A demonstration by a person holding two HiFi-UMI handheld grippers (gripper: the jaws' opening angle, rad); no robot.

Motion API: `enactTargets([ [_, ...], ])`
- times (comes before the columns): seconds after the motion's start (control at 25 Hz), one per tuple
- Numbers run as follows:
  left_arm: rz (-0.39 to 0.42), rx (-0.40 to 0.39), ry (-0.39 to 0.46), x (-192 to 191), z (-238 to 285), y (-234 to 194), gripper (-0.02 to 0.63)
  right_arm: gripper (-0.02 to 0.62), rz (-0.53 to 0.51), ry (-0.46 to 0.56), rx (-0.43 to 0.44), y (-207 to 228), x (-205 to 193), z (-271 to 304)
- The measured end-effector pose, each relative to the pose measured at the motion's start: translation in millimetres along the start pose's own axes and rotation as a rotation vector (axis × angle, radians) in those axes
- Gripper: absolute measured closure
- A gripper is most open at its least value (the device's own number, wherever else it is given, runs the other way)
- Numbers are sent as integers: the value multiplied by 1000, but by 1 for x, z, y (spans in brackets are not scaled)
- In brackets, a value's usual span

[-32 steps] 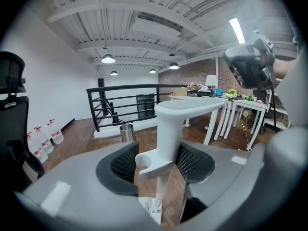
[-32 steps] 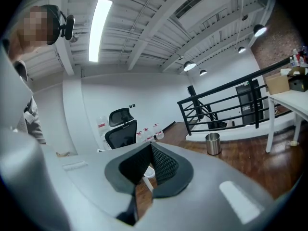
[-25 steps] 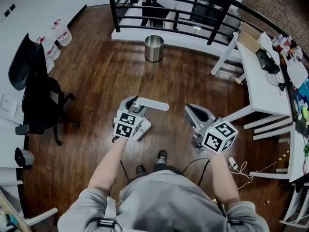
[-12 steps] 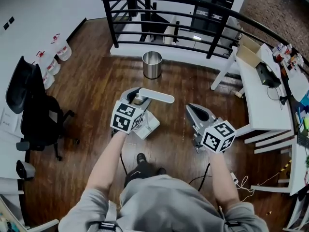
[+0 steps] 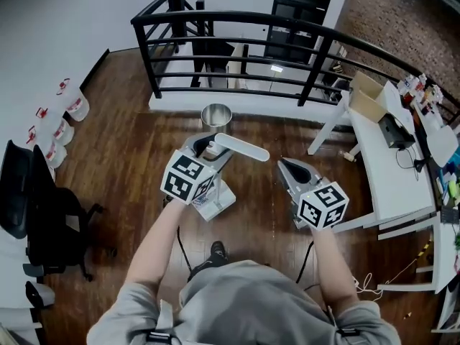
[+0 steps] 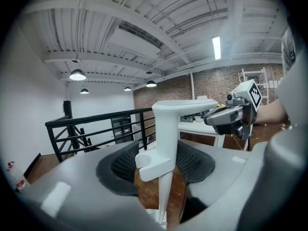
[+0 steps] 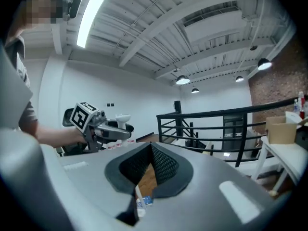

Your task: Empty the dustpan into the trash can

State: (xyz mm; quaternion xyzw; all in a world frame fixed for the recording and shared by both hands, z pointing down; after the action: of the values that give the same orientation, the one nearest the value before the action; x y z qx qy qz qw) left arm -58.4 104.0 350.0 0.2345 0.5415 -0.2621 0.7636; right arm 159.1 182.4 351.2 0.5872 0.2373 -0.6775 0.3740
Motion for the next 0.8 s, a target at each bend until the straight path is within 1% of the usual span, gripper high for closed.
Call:
enactTargets([
  [0.08,16,-26,7,11,15,-26,384,595,-35,-1,-40,15,9,22],
  [0.16,32,-41,12,23,33,-49,383,595,-45,1,-64,31,17,41],
  [0.32,53,-51,28,51,69,-86,383,595,-42,-15,-69,65,22,73],
  [0.4,68,-42,47,70,88,-103,383,595,-38,-17,-55,87,24,90],
  [0.56,101,-6,66,106,125,-134,383,595,-49,-6,1,134,31,127],
  [0.8,149,48,50,150,183,-172,383,595,-40,16,65,202,55,170],
])
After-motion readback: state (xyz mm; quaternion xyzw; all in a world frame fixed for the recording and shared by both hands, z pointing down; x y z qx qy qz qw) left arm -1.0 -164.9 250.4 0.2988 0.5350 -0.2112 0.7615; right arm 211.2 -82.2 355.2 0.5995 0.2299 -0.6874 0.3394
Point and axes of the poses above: the fingertips, and each gripper's own axes: z forward along the fingers, y to its right, x out of its top, the point moved 7 cm from there along -z, backward along the fingers, and after that the axes turned 2 degrees about x, right-handed, at the moved point
